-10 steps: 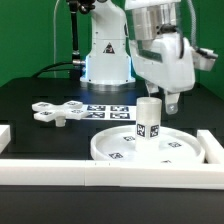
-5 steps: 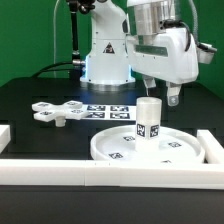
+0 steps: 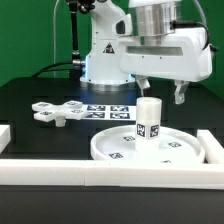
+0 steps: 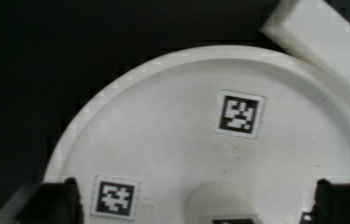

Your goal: Assemble round table

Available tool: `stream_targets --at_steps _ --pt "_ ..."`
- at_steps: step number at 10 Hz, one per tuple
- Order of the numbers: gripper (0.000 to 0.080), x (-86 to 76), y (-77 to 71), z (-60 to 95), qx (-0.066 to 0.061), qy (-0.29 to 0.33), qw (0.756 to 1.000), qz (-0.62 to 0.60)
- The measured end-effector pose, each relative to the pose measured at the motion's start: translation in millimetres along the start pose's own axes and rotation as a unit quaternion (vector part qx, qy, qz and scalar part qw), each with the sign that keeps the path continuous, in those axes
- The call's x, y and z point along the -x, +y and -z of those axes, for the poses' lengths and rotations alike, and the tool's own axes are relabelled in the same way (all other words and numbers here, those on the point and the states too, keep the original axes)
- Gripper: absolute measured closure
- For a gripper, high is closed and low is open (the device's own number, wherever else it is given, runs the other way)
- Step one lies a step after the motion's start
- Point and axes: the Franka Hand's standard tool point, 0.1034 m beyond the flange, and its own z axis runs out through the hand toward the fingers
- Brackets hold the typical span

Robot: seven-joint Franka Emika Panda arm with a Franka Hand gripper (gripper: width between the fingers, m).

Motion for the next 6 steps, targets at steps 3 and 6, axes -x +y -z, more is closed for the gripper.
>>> stream_targets --at_steps 3,6 --pt "0.0150 -1.1 1.6 0.2 0.000 0.002 0.999 0.038" --pt "0.0150 0.0 3.4 -1.2 0.016 0.009 0.979 0.205"
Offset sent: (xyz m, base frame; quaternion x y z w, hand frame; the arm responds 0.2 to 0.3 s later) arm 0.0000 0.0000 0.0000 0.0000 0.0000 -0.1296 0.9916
